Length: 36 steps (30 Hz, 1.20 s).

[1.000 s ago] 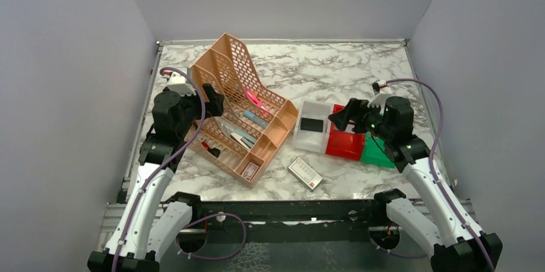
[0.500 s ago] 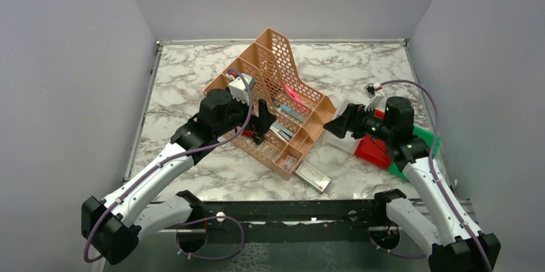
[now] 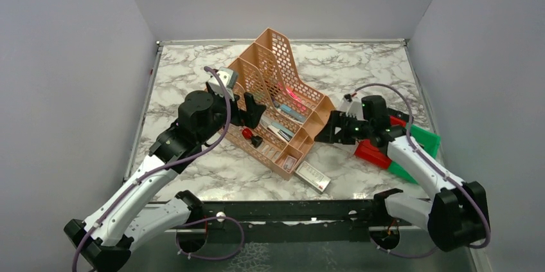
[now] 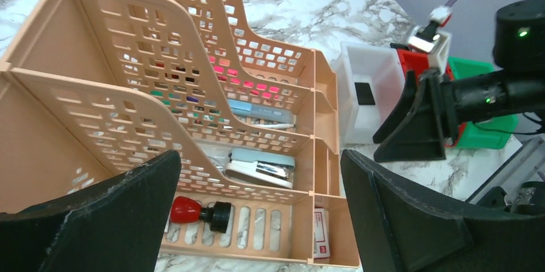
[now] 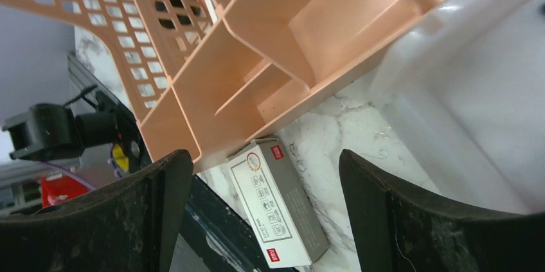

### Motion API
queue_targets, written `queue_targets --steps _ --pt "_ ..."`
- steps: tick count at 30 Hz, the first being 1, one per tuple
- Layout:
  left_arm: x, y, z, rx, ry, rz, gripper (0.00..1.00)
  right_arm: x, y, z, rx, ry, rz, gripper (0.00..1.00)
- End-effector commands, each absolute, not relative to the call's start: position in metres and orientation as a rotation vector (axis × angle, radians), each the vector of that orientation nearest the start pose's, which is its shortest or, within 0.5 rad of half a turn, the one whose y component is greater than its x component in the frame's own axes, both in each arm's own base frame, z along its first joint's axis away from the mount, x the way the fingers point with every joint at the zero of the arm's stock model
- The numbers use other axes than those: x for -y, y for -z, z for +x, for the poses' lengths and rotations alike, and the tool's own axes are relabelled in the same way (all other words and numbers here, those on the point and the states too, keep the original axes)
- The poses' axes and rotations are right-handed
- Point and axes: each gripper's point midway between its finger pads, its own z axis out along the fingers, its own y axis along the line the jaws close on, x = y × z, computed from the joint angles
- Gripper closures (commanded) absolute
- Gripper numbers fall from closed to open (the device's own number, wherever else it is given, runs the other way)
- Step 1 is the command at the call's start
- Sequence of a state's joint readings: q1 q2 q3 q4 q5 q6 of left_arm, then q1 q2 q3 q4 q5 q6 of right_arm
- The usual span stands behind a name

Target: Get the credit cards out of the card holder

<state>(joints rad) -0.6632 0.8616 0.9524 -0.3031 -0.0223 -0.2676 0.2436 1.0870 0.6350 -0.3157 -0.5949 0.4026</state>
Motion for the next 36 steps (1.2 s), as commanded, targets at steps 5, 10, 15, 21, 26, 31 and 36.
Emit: queue_targets --steps 5,10,15,21,26,31,36 --pt "0.190 -0.330 0.242 -1.754 0.611 0.327 0.02 -0.235 -0.106 0.244 -2.451 -0.965 -0.326 0.11" --pt "0.184 -0.336 0.238 -1.752 0.593 0.332 0.01 -0.278 -0.100 0.249 -2.463 -0.977 -0.478 0.10" --pt "0.178 -0.340 0.233 -1.749 0.586 0.331 0.01 -0.318 -0.091 0.256 -2.479 -0.918 -0.633 0.11" --pt "0.174 -0.339 0.230 -1.753 0.572 0.331 0.01 -0.358 -0.091 0.255 -2.426 -0.878 -0.818 0.12" --pt "0.178 -0.334 0.229 -1.776 0.584 0.352 0.01 -0.334 -0.126 0.268 -2.344 -0.729 -0.657 0.10" --pt "0.198 -0.319 0.234 -1.836 0.629 0.413 0.02 -0.250 -0.170 0.280 -2.207 -0.412 -0.292 0.01" --pt "0.245 -0.292 0.241 -1.930 0.763 0.536 0.04 -0.141 -0.184 0.274 -2.101 0.007 0.105 0.01"
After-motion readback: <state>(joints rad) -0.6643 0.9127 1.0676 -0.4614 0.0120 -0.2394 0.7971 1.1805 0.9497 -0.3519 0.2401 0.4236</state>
